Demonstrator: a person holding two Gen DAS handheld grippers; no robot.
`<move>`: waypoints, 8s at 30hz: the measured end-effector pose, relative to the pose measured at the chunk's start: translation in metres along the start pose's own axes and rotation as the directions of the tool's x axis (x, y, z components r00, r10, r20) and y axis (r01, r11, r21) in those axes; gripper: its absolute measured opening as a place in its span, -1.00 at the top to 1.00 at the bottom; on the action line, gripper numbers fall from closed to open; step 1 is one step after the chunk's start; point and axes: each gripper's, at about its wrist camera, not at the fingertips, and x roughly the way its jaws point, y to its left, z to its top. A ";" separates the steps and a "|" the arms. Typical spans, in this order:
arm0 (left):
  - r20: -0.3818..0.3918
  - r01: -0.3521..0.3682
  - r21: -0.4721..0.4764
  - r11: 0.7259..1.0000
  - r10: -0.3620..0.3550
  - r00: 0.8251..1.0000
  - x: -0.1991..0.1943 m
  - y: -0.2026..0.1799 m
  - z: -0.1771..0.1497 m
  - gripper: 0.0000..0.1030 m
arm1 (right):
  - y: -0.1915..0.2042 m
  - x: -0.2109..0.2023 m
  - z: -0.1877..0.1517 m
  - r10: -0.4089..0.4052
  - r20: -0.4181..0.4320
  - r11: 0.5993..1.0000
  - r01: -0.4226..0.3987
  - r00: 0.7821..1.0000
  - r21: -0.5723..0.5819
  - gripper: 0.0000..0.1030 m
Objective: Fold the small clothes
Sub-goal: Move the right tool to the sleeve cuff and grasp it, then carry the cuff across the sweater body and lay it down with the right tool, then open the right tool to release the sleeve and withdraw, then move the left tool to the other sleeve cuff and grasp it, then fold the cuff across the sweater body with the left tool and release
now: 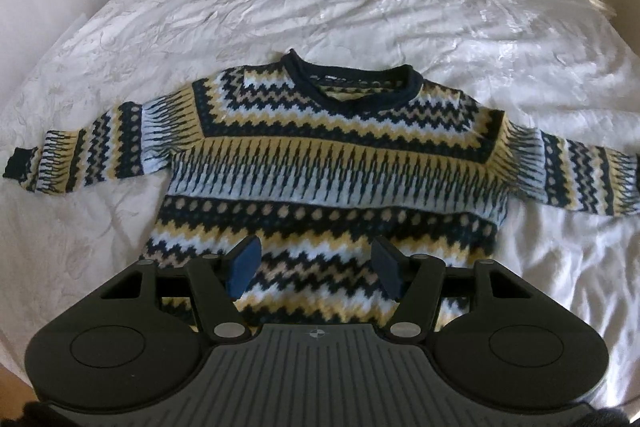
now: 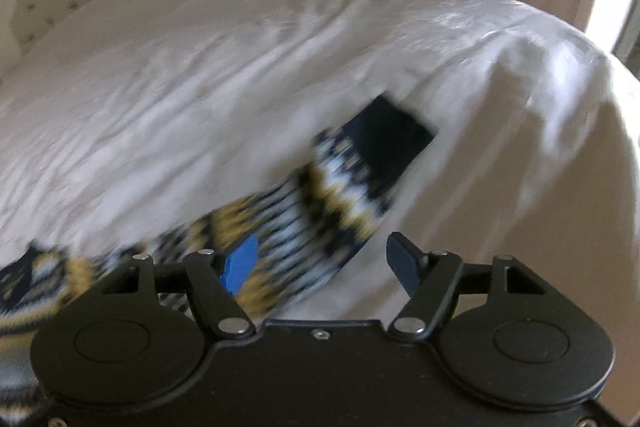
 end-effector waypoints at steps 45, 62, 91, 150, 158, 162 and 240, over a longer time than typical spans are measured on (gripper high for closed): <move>0.094 0.016 0.054 0.998 -0.021 0.995 0.028 0.166 0.022 -0.16 | 0.297 -0.142 0.033 0.579 0.127 0.810 -0.552 0.805 -0.195 0.69; 0.028 -0.073 -0.029 0.997 0.074 0.997 0.046 0.281 0.003 -0.16 | 0.536 -0.034 -0.161 0.549 -0.303 0.730 -0.623 0.779 -0.279 0.50; -0.031 0.080 0.307 0.948 -0.074 0.997 0.214 0.159 0.075 -0.22 | 0.239 -0.017 -0.174 0.125 -0.217 0.992 -0.124 0.968 0.018 -0.07; 0.065 0.003 -0.031 1.000 -0.001 0.998 0.015 0.166 -0.099 -0.16 | 0.155 -0.091 -0.320 0.301 -0.511 0.862 -0.458 0.805 -0.215 0.18; 0.089 -0.029 -0.213 0.977 0.049 0.995 0.033 0.249 -0.068 -0.17 | 0.197 -0.120 -0.266 0.385 -0.362 0.814 -0.497 0.849 -0.301 -0.27; 0.091 -0.044 -0.318 0.947 0.077 0.993 0.053 0.301 -0.046 -0.18 | 0.223 -0.127 -0.237 0.443 -0.306 0.798 -0.526 0.843 -0.295 -0.32; 0.180 0.486 0.138 0.863 -0.505 0.844 0.093 0.046 0.087 -0.03 | 0.265 -0.031 -0.125 0.491 -0.276 0.791 -0.556 0.826 -0.256 -0.33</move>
